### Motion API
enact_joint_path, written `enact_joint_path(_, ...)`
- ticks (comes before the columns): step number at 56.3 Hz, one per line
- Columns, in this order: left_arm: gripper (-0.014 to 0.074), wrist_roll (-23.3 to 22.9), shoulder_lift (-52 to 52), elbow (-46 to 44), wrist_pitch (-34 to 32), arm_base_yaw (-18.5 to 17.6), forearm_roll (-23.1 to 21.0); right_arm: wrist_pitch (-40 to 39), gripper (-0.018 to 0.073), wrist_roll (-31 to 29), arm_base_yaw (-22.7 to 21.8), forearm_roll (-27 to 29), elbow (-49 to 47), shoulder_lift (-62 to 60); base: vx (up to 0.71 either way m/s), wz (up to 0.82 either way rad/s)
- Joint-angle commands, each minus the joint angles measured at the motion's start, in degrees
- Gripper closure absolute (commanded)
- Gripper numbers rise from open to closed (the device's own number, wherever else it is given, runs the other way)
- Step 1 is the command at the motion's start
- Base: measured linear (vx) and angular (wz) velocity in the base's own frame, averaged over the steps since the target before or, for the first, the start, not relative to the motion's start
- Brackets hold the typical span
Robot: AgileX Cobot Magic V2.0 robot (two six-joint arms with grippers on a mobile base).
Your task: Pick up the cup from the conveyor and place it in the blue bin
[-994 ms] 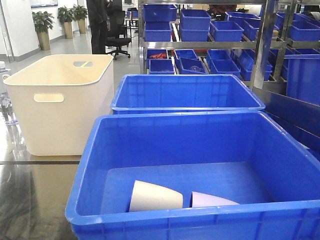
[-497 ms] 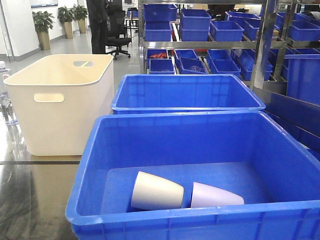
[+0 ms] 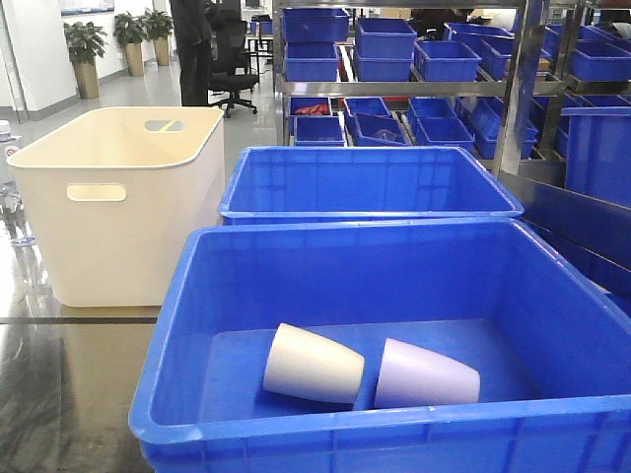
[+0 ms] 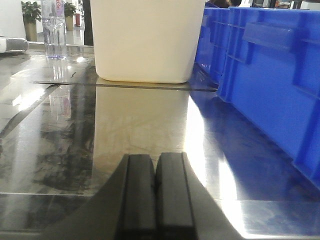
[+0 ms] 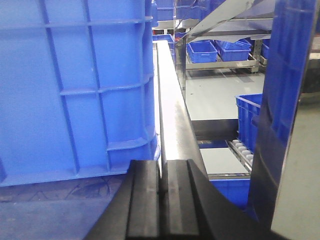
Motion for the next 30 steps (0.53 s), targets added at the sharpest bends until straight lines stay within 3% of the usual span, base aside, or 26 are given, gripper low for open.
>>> enact_joint_path(1, 0.0603, -0.4, -0.6, 0.7, -4.5, 0.1, -0.2, -4.6, 0.0568, 0.0, -0.2, -0.8, 1.2, -0.4, 0.0, 0.0)
enact_joint_path(30, 0.0603, -0.4, -0.6, 0.7, -4.5, 0.1, -0.2, -4.6, 0.0568, 0.0, -0.2, -0.8, 1.2, -0.4, 0.0, 0.0)
